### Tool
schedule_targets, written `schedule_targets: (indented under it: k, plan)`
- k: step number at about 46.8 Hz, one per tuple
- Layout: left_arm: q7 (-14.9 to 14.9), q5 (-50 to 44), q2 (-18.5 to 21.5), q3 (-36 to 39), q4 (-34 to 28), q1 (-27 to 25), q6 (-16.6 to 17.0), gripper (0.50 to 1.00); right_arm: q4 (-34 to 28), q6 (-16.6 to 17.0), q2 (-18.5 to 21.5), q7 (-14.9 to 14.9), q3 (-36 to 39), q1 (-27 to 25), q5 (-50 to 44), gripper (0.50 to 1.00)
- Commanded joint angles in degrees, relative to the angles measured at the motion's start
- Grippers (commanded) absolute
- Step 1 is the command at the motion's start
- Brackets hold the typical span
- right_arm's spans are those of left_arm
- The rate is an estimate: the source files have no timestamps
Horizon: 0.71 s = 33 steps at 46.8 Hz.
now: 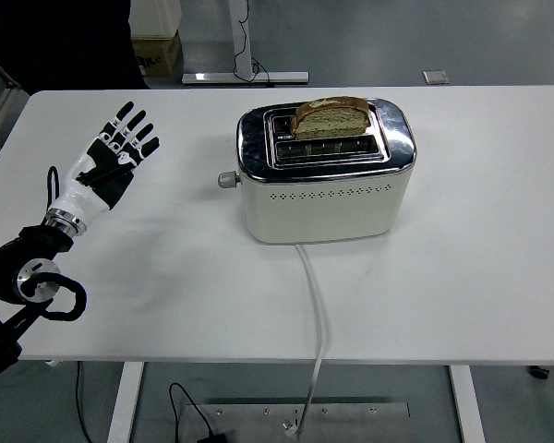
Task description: Press down toaster
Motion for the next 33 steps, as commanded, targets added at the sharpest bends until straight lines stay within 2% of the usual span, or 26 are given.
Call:
schedule_targets:
  k: [1, 33]
  plan:
    - [-0.07, 0.00, 0.03, 0.09, -0.01, 0.02, 0.09, 1.000, 0.00, 0.00, 0.00, 0.00, 0.00, 0.00, -0.01, 0.998]
    - [-0.15, -2.81, 0.12, 0.09, 0.52, 0.37, -0.97, 1.000, 0.00, 0.00, 0.00, 0.00, 0.00, 0.00, -0.01, 0.998]
